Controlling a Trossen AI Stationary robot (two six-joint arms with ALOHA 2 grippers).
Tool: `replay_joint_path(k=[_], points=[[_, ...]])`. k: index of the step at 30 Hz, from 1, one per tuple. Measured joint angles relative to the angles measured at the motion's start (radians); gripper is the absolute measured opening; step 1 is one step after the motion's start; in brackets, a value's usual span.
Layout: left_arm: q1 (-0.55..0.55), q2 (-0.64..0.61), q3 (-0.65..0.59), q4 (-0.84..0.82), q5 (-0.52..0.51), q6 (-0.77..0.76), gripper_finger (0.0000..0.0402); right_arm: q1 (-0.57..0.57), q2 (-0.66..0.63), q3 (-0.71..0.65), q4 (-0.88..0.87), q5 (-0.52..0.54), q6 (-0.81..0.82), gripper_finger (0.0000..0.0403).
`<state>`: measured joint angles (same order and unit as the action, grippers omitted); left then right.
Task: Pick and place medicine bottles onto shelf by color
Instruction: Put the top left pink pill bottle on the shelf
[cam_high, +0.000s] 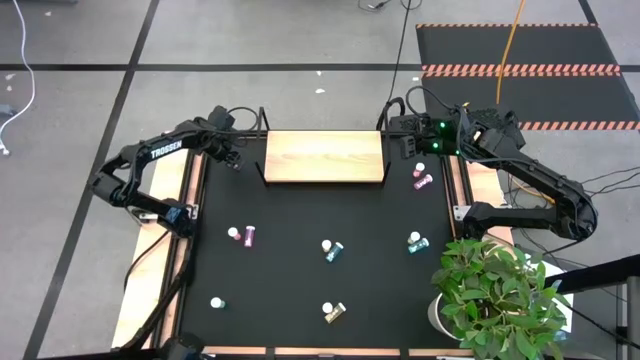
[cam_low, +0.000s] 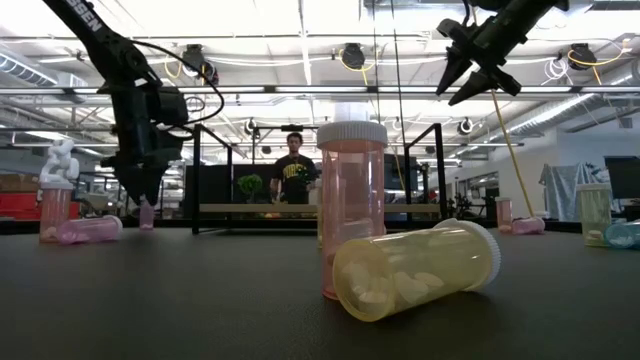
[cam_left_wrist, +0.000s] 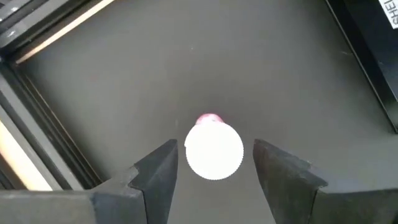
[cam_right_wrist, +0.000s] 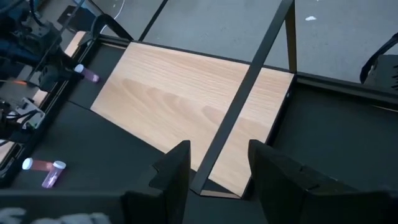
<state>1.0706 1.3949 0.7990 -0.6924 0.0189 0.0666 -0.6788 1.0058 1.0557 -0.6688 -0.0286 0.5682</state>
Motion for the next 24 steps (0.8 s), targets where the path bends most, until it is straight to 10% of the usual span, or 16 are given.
replay_joint_path(k=[11, 24], points=[[0.001, 0.000, 0.000, 0.013, -0.006, 0.000, 0.0208, 0.000, 0.000, 0.000, 0.007, 0.000, 0.015, 0.0157], [0.001, 0.000, 0.002, 0.015, -0.009, -0.001, 0.0115, 0.000, 0.000, 0.000, 0.006, -0.001, 0.023, 0.0157]])
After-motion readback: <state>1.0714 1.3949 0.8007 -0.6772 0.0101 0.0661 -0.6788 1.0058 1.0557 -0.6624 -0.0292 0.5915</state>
